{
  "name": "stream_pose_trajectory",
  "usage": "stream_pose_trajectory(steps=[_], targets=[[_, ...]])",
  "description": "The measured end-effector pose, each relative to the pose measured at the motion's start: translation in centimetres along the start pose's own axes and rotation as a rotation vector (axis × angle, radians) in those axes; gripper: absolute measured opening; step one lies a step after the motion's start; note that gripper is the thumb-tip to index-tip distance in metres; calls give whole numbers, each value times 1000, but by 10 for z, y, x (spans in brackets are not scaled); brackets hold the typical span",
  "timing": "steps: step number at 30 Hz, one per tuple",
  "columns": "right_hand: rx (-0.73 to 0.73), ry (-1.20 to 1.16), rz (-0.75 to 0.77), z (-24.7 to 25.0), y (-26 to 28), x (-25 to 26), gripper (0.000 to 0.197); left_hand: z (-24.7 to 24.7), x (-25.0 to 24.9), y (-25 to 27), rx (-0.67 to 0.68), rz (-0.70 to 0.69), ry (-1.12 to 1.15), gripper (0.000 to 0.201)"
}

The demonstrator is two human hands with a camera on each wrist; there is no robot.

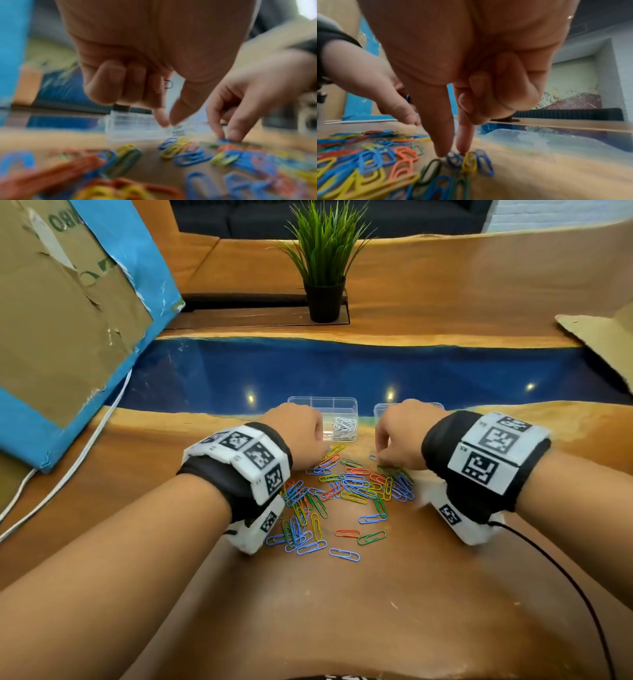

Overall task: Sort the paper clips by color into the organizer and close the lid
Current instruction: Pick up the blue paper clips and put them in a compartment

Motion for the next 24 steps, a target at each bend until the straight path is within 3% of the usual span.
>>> stream_pose_trajectory(steps=[7, 13, 16, 20, 24], targets=[[96, 16, 22, -2, -3, 7, 30, -3, -6, -5, 7, 27, -240, 26], [153, -121, 3, -2, -4, 0, 25, -3, -10, -5, 90, 4, -151, 23], [148, -369, -46, 3, -3, -8, 17, -7, -7, -5, 119, 0, -120, 24], [262, -1010, -131, 0, 0, -24, 26, -5, -5, -5, 123, -1, -86, 26], [269, -1216, -97, -5, -1, -38, 28, 5, -3, -2, 94, -7, 138, 25]])
Point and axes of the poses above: each hand's wrist, its own y-axis away from the middle knuckle, its own z-axis out of the back of the hand, x = y × z, the point moved 1 cm from there along -y, towards the middle knuckle, and after that the axes turned 3 degrees about -z, right-handed, at the moved point
